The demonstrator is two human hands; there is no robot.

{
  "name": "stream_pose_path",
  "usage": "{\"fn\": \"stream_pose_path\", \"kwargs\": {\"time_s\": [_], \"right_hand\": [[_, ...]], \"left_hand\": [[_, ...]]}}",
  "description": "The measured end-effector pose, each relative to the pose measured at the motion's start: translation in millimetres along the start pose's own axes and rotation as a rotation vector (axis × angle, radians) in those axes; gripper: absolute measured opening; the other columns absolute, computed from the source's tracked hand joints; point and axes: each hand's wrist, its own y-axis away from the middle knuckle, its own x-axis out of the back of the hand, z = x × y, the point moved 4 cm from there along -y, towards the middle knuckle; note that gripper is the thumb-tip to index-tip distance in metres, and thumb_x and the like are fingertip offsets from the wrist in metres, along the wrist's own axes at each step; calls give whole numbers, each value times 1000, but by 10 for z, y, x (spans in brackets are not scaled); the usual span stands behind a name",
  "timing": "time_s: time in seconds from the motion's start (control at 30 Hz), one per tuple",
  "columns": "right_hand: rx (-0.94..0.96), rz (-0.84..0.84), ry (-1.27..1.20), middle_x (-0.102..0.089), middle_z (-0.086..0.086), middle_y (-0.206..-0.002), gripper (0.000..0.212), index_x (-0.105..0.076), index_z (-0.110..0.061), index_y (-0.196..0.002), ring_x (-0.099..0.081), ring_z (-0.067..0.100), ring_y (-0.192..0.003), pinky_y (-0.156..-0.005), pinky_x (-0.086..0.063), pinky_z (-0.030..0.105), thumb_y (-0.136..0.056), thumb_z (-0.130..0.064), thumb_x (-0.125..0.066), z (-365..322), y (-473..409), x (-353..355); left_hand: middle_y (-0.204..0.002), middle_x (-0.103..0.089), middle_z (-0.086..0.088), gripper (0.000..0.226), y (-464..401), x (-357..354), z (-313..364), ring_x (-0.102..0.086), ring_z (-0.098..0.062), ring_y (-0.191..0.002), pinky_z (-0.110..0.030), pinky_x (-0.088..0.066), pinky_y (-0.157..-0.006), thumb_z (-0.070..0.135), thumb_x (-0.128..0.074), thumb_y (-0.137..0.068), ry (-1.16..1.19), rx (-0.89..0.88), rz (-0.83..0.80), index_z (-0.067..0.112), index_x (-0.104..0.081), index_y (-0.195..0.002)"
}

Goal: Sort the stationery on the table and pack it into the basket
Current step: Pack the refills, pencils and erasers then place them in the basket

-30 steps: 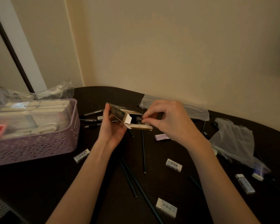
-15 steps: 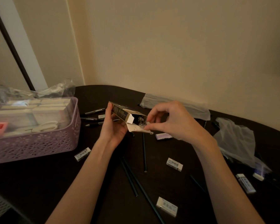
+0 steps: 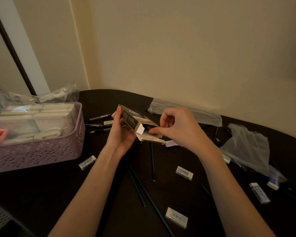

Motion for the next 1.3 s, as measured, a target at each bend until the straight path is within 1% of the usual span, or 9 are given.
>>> {"fn": "stream_pose_path", "kwargs": {"time_s": [0.17,0.43,0.57,0.63,0.77,0.87,1.0,1.13,1.3], "right_hand": [[-22,-4,17,-60,-6,-68,28,-61,-21,-71,-50,4,-60,-62,-50,31,-69,-41,-81,70,-19,-23],[-28,147,-88,-65,-4,-77,15,-66,-20,-80,-60,8,-74,-68,-48,20,-90,-31,-64,116,109,239],[-220,252,24,-65,1,-79,18,-68,-14,-84,-62,16,-76,-74,-52,34,-94,-26,-59,505,328,402],[-385,252,215,-64,3,-94,11,-65,-14,-96,-61,21,-93,-84,-51,38,-90,-23,-65,884,476,524],[-718,-127,587,-38,15,-142,71,-37,-13,-140,-32,36,-135,-112,-31,45,-79,-20,-71,1579,849,641],[-774,-268,588,-39,12,-139,59,-41,-12,-133,-32,36,-134,-110,-31,47,-82,-20,-68,1755,1049,610],[-621,-144,682,-51,12,-124,26,-53,-12,-115,-47,32,-120,-99,-39,43,-90,-18,-55,1755,1099,668],[-675,-16,537,-61,10,-91,10,-56,-14,-90,-58,23,-81,-68,-47,35,-96,-12,-48,1743,1106,918],[-603,635,438,-66,17,-90,21,-67,1,-99,-62,29,-79,-64,-46,34,-97,-9,-49,1668,1138,1458]], "left_hand": [[-131,-58,-21,67,-24,38,-3,-61,-34,-116,-49,-46,-103,55,-59,-86,51,-7,34,11,-46,-136],[-121,-60,-20,63,43,-83,-118,-68,-30,-102,-37,-59,-76,49,-58,-90,186,28,73,9,-44,-137],[-121,-60,-21,61,149,-232,-266,-67,-31,-104,-40,-57,-85,48,-58,-91,161,88,55,11,-44,-137],[-122,-59,-20,59,222,-321,-336,-65,-31,-106,-40,-55,-87,48,-57,-92,150,103,43,10,-45,-136],[-122,-60,-19,58,361,-493,-409,-65,-30,-106,-38,-57,-81,48,-57,-92,155,119,7,9,-48,-134],[-124,-60,-19,55,451,-609,-453,-63,-30,-110,-39,-56,-84,47,-56,-93,159,131,-9,8,-49,-133],[-121,-60,-21,52,573,-745,-505,-64,-31,-107,-39,-59,-76,46,-54,-94,147,144,-48,9,-50,-130],[-126,-58,-20,53,604,-811,-497,-62,-31,-112,-41,-52,-94,46,-53,-94,129,132,-55,9,-50,-131],[-126,-59,-20,51,609,-882,-485,-64,-30,-109,-39,-55,-87,46,-54,-94,129,124,-60,9,-51,-130]]}}
